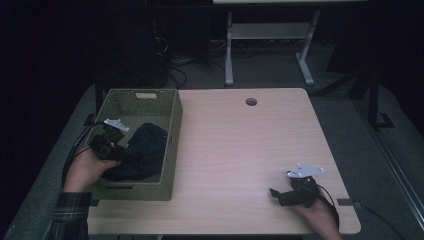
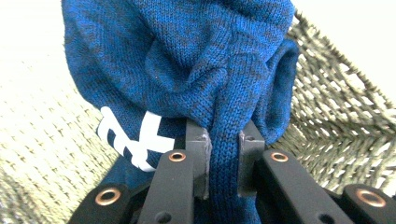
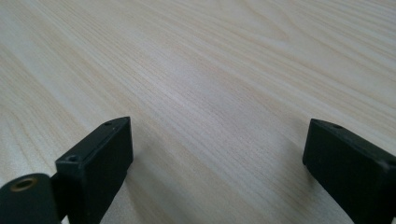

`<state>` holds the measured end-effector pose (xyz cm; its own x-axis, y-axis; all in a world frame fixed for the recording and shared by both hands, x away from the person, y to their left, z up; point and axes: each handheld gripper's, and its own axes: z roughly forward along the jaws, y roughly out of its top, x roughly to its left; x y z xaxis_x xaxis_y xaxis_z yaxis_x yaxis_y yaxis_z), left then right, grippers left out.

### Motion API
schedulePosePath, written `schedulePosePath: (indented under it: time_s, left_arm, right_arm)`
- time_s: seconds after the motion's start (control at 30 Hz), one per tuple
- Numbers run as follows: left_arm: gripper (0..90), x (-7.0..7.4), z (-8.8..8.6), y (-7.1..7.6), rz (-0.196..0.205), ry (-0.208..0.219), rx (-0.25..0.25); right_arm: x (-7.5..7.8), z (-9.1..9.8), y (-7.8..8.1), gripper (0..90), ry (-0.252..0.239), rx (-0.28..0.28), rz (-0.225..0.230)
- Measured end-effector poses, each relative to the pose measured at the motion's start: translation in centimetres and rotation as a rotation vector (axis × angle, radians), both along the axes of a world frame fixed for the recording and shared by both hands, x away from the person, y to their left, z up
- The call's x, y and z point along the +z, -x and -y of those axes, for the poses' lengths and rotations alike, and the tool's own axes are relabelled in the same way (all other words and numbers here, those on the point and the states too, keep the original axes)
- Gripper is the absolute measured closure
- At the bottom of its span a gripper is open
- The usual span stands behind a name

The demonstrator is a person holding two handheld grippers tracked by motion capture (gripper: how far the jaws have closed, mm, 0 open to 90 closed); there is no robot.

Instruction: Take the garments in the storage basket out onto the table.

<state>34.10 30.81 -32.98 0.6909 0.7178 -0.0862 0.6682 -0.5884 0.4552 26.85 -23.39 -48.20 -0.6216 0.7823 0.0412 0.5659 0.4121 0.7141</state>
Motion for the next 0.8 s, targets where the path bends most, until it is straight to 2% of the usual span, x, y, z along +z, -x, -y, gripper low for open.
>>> schedulePosePath:
  time_s: [0.17,0.37,0.4,0.63,0.8]
  left_arm:
    - [79.8,1.9,-0.2,-0.1,0.044,0.009,0.001]
    - [79.8,3.5,-0.1,-0.3,0.07,-0.001,-0.005]
    - [79.8,4.2,-0.2,-0.4,0.081,0.003,-0.003]
    - [79.9,6.0,-0.5,-0.6,0.114,0.012,0.002]
    - [79.9,7.8,-0.4,-0.8,0.141,0.012,-0.003]
  right_arm:
    - [0.0,0.0,0.0,8.1,0.0,0.0,0.001]
    - [0.0,0.0,0.0,8.1,0.0,0.001,0.001]
    - [0.0,0.0,0.0,8.1,0.0,0.0,0.001]
    - [0.0,0.0,0.0,8.1,0.0,0.0,0.001]
    - [0.0,0.0,0.0,8.1,0.0,0.0,0.001]
